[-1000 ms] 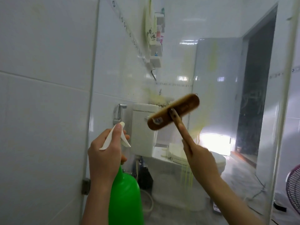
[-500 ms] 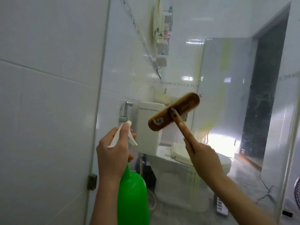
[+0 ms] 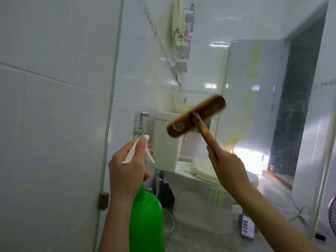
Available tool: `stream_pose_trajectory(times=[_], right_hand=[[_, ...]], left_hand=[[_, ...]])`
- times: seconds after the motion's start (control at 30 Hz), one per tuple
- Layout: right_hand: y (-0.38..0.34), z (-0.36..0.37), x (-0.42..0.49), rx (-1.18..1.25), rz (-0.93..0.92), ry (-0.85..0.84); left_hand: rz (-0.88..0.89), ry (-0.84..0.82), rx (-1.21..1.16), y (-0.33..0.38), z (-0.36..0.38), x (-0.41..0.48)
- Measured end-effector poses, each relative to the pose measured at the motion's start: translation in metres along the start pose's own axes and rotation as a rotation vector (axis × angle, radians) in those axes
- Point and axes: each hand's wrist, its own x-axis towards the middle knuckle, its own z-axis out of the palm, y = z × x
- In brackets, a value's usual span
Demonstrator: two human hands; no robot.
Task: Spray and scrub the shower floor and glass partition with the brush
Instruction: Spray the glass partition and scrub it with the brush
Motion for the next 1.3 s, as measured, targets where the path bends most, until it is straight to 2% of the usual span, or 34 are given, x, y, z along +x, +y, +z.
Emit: stream_pose_trajectory(times=[0.1, 0.17, 0.27, 0.37, 0.47, 0.57, 0.63, 0.77, 1.0, 1.17, 1.23, 1.3], right_hand=[[-0.026, -0.001, 0.091, -0.04, -0.022, 0.02], [-0.024, -0.002, 0.104, -0.022, -0.011, 0.02], [0.005, -0.003, 0.014, -0.005, 0.081, 0.008], [0.024, -0.014, -0.076, 0.027, 0.252, -0.065], [0.022, -0.021, -0.028, -0.001, 0.135, -0.027], [0.023, -0.023, 0.026, 0.029, 0.141, 0.013], [0.026, -0.022, 0.002, 0.051, 0.218, 0.023], [0.032, -0.026, -0.11, 0.08, 0.396, -0.034], [0.058, -0.042, 0.003, 0.079, 0.304, 0.164], [0.048, -0.04, -0.084, 0.136, 0.398, 0.03], [0.057, -0.048, -0.06, 0.115, 0.306, 0.055], [0.069, -0.067, 0.007, 0.072, 0.264, 0.126]], left_hand=[[-0.002, 0.0, 0.003, -0.001, 0.004, -0.001], [-0.001, -0.015, 0.013, -0.001, 0.01, -0.003], [-0.001, -0.033, -0.005, -0.002, 0.017, -0.006], [-0.006, -0.031, -0.037, -0.004, 0.022, -0.007], [-0.004, -0.045, -0.022, -0.005, 0.03, -0.009], [-0.007, -0.052, -0.009, -0.004, 0.039, -0.014], [-0.009, -0.051, -0.026, -0.002, 0.044, -0.017], [0.002, -0.052, -0.061, 0.003, 0.055, -0.024], [-0.016, -0.089, -0.099, 0.015, 0.072, -0.036], [-0.01, -0.092, -0.14, 0.02, 0.08, -0.041], [-0.002, -0.094, -0.147, 0.022, 0.081, -0.042], [0.003, -0.096, -0.155, 0.026, 0.085, -0.042]])
